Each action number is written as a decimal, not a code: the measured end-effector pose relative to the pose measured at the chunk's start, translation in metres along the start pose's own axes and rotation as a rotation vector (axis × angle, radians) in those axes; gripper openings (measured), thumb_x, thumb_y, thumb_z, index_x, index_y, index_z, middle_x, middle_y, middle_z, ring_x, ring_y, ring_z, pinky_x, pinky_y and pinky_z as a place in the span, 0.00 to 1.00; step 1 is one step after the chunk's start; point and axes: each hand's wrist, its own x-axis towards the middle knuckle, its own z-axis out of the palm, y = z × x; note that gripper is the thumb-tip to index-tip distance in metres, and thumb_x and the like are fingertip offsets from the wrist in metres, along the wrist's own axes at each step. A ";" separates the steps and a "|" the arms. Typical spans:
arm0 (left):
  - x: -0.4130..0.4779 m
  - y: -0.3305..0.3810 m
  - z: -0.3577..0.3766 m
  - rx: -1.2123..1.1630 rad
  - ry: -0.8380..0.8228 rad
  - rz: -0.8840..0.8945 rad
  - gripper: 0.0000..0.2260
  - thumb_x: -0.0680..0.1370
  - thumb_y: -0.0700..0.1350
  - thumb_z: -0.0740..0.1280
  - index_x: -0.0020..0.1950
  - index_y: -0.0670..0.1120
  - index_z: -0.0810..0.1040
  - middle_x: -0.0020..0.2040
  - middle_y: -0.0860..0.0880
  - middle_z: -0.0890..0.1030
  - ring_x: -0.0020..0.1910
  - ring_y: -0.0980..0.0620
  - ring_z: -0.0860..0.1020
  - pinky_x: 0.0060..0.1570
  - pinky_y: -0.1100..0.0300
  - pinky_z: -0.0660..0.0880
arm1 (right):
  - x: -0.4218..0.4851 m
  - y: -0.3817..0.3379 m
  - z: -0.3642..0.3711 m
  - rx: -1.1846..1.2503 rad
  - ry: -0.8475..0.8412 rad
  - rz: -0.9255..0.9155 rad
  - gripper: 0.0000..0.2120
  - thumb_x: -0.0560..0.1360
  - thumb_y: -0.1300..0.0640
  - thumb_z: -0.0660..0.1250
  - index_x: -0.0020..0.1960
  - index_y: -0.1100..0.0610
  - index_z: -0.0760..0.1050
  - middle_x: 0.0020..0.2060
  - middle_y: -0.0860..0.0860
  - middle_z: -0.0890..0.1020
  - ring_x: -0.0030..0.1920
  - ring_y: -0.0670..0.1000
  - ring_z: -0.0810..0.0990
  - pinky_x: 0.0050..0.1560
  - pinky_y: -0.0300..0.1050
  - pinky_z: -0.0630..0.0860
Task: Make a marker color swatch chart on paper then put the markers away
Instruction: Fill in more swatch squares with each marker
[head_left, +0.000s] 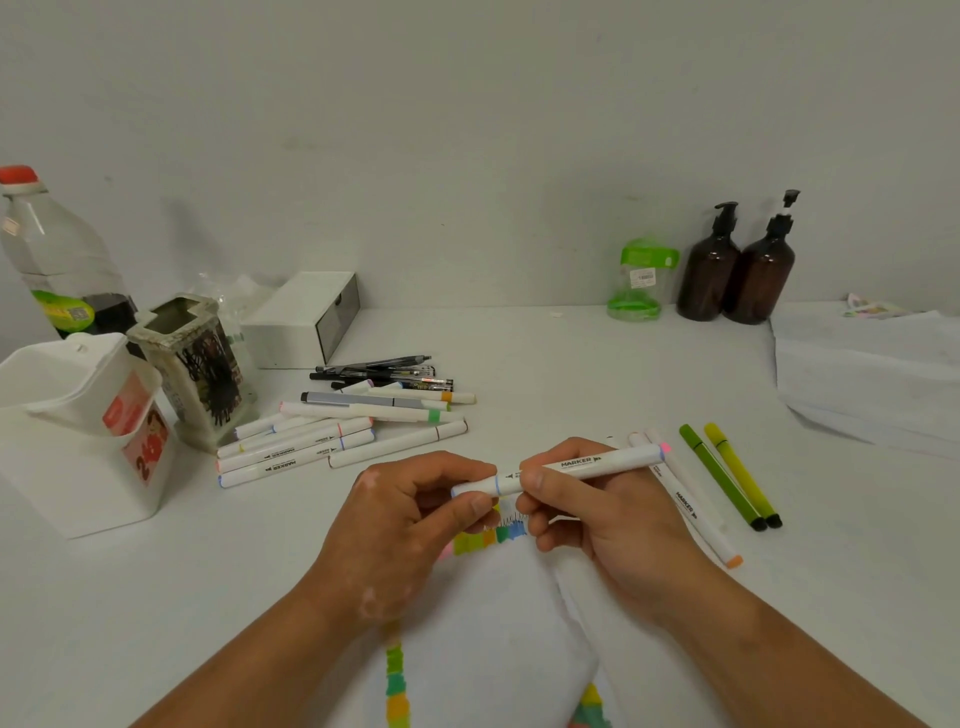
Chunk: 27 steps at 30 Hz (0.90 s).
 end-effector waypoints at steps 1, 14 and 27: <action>0.000 0.000 -0.001 0.006 -0.005 -0.002 0.11 0.73 0.47 0.71 0.55 0.50 0.84 0.42 0.53 0.87 0.43 0.54 0.86 0.43 0.69 0.78 | 0.000 0.000 0.000 -0.003 -0.002 0.000 0.04 0.69 0.53 0.77 0.41 0.54 0.85 0.36 0.59 0.85 0.33 0.52 0.82 0.32 0.41 0.78; 0.008 -0.009 -0.023 0.444 -0.043 0.183 0.11 0.77 0.43 0.72 0.56 0.57 0.82 0.50 0.63 0.82 0.53 0.63 0.79 0.50 0.75 0.72 | -0.006 -0.011 -0.012 -0.380 -0.211 0.137 0.12 0.69 0.45 0.74 0.48 0.51 0.84 0.42 0.55 0.88 0.38 0.47 0.83 0.39 0.39 0.76; 0.028 -0.042 -0.041 0.944 0.205 -0.153 0.17 0.80 0.47 0.66 0.69 0.53 0.76 0.69 0.51 0.76 0.69 0.49 0.70 0.69 0.49 0.65 | 0.011 -0.001 -0.052 -1.255 0.365 0.064 0.07 0.68 0.50 0.75 0.45 0.42 0.81 0.38 0.41 0.82 0.40 0.40 0.79 0.44 0.45 0.80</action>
